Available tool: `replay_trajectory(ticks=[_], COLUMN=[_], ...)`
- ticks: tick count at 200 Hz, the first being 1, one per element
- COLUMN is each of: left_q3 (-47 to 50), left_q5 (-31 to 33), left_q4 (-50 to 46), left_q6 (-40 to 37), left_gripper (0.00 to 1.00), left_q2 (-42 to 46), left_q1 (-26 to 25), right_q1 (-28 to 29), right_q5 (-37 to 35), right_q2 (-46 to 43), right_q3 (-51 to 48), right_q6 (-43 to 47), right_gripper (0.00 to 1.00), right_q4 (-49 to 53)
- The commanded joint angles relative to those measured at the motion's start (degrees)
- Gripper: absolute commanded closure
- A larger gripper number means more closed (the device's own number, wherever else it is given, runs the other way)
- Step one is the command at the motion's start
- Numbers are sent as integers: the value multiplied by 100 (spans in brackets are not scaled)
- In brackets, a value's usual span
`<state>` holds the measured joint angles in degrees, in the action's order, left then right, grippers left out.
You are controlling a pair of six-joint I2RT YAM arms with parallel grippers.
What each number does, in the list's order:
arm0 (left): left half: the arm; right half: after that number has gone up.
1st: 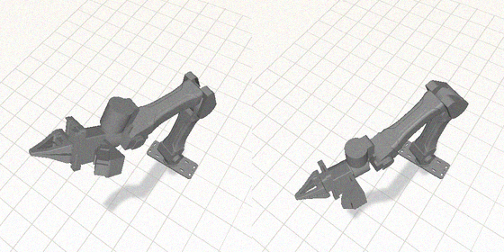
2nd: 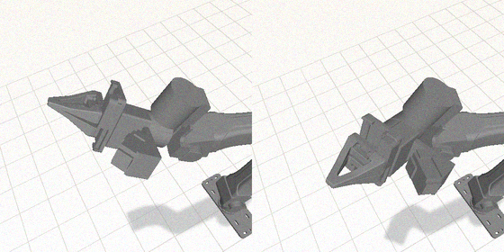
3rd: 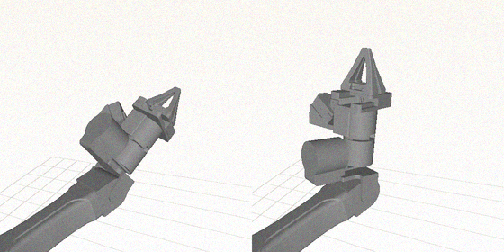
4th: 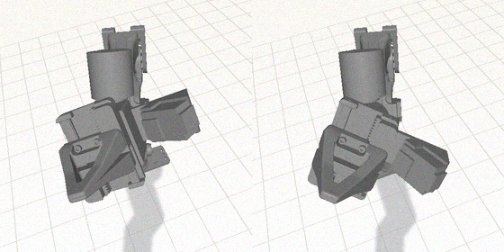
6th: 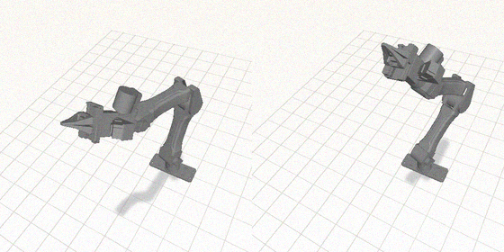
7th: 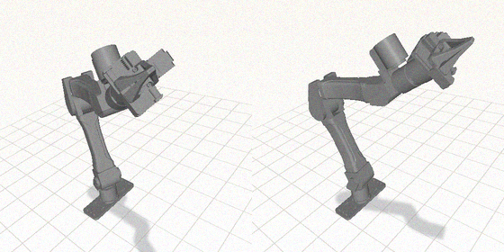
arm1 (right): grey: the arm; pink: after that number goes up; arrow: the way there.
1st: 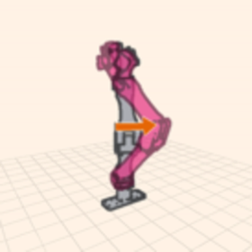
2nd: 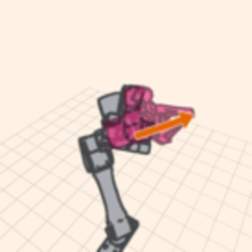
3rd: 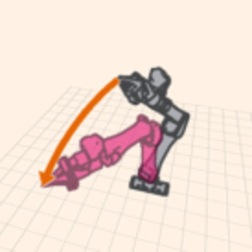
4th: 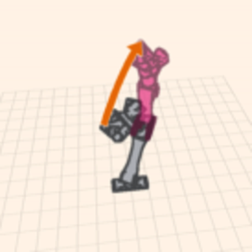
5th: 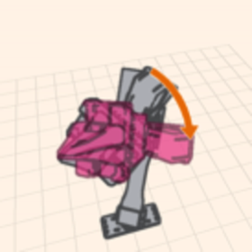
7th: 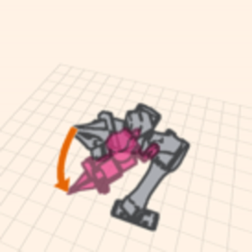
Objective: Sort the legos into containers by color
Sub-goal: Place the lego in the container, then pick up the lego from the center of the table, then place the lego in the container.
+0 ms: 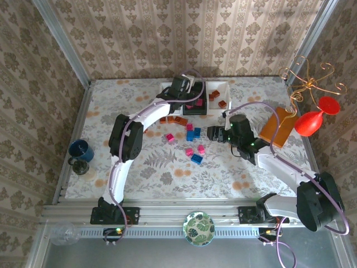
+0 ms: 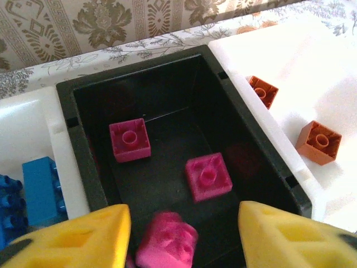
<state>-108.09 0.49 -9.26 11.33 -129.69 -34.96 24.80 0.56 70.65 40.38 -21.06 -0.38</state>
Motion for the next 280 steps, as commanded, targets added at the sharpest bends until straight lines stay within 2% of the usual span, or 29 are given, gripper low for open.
replay_trajectory(ticks=[1,20,63,87,115,150,214,247,280], left_q3=[-34,748,3332,4491,5404,5967,6329,6566,6739], left_q5=[83,28,55,249,354,451,518,496,384], left_q4=[-320,55,1239,1495,1556,1586,1563,1575,1620], left_q6=[-136,-67,296,398,554,633,686,807,918], left_gripper=[36,32,27,25,24,24,24,24,24], left_q2=[409,1079,3033,3893,4562,5024,5268,5456,5679], left_q1=[-28,-46,-55,-46,-26,-28,-19,6,24], right_q1=[345,685,1125,1269,1344,1344,1326,1183,758], right_q5=[-353,-565,-638,-640,-923,-1173,-1456,-1440,-1082], right_q2=[68,322,1089,1479,1928,2356,2497,2155,2163], right_q3=[-87,-74,84,278,356,483,550,684,1176], right_q6=[-56,-44,-56,-4,-49,-87,27,73,-11], right_gripper=[23,24,30,35,43,57,72,75,76], right_q4=[333,416,380,365,129,-131,-207,-430,-857])
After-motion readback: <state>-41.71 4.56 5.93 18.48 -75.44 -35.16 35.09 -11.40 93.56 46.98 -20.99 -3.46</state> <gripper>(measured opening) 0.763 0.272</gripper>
